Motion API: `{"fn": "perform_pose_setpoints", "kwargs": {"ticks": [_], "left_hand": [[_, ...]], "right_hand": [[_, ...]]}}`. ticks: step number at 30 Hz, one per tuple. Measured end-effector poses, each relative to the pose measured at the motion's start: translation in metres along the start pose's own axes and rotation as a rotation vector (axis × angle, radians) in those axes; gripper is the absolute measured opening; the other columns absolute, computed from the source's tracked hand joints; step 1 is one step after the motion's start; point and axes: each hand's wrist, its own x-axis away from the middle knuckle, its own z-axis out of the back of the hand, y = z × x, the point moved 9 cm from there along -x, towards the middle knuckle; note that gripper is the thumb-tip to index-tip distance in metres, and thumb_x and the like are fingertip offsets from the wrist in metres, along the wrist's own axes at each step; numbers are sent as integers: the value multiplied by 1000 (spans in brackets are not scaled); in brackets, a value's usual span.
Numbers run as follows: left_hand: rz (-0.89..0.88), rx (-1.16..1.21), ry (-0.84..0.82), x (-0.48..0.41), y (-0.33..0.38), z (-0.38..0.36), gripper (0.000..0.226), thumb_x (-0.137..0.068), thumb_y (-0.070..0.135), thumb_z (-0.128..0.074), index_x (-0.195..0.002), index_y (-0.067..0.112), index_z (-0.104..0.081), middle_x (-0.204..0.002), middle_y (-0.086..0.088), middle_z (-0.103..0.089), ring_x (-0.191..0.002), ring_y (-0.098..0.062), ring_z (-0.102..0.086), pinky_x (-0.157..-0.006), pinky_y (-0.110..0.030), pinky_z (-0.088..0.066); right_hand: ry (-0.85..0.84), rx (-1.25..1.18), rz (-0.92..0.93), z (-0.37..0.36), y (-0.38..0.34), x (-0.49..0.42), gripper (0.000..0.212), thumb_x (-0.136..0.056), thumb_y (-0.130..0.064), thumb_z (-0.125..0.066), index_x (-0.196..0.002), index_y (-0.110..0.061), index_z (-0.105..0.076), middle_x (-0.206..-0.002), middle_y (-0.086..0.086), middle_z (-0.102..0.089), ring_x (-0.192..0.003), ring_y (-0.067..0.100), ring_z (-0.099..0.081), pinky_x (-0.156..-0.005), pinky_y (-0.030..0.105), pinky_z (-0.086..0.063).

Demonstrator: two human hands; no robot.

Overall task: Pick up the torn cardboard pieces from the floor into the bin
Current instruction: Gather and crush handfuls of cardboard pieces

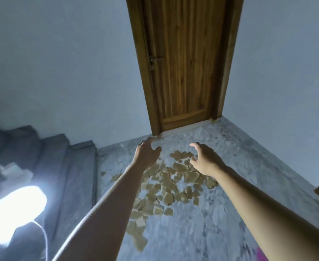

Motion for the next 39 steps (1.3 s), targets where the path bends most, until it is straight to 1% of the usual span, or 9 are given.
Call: {"fn": "perform_pose_setpoints", "kwargs": {"ticks": [7,11,15,19,25,30,34,37,39], "left_hand": [[75,-20,43,-29,-73,36,45,-94,31,-57,-139,22,-50,-142,-2,-52,-112,-18,-59,-87,-21,-36],[121,-36,55,-62,-99,39,46,-94,32,-57,-138,24,-49,-145,-3,-50,-118,-22,-57,-92,-26,-43],[167,-55,51,-90,-122,35,47,-93,34,-57,-138,25,-48,-145,-4,-50,-125,-23,-52,-100,-30,-41],[216,-64,28,-108,-145,25,49,-92,36,-58,-138,25,-48,-141,-5,-53,-123,-25,-54,-102,-33,-44],[237,-81,-22,-148,-174,9,49,-92,37,-57,-138,24,-48,-140,-7,-53,-127,-25,-50,-104,-34,-42],[248,-80,-91,-182,-220,-30,49,-93,36,-56,-139,24,-47,-141,-6,-52,-125,-24,-52,-101,-32,-44],[288,-66,-142,-206,-290,-84,46,-95,34,-55,-139,24,-46,-135,-6,-54,-94,-24,-63,-74,-25,-49],[327,-65,-219,-211,-357,-143,48,-94,35,-55,-139,24,-44,-142,-10,-48,-111,-32,-59,-91,-38,-53],[318,-134,-238,-211,-403,-181,50,-92,36,-57,-139,23,-47,-143,-8,-50,-121,-29,-55,-99,-35,-47]], "right_hand": [[-112,59,117,-62,-72,-56,58,-95,-32,-56,-148,-25,-34,-136,7,-52,-105,23,-61,-84,34,-53],[-156,67,151,-91,-90,-97,57,-96,-32,-56,-148,-24,-34,-135,7,-53,-104,23,-62,-78,30,-47],[-195,63,187,-114,-101,-133,58,-94,-32,-57,-147,-23,-35,-134,8,-53,-108,25,-60,-87,35,-51],[-265,79,184,-138,-101,-155,56,-95,-32,-56,-147,-23,-36,-133,8,-53,-104,25,-62,-81,33,-50],[-279,71,184,-164,-102,-192,54,-95,-30,-54,-146,-22,-38,-138,9,-51,-114,26,-58,-90,37,-51],[-313,88,152,-209,-86,-226,53,-96,-29,-54,-146,-22,-39,-137,11,-52,-115,27,-59,-88,33,-49],[-361,69,107,-291,-57,-248,53,-92,-31,-52,-143,-25,-41,-136,9,-53,-120,27,-56,-95,38,-49],[-402,84,68,-373,-25,-255,52,-90,-34,-57,-141,-26,-45,-141,6,-52,-124,28,-53,-98,40,-48],[-424,73,56,-430,-5,-257,50,-88,-29,-61,-136,-26,-50,-136,6,-56,-119,30,-56,-94,38,-50]]}}
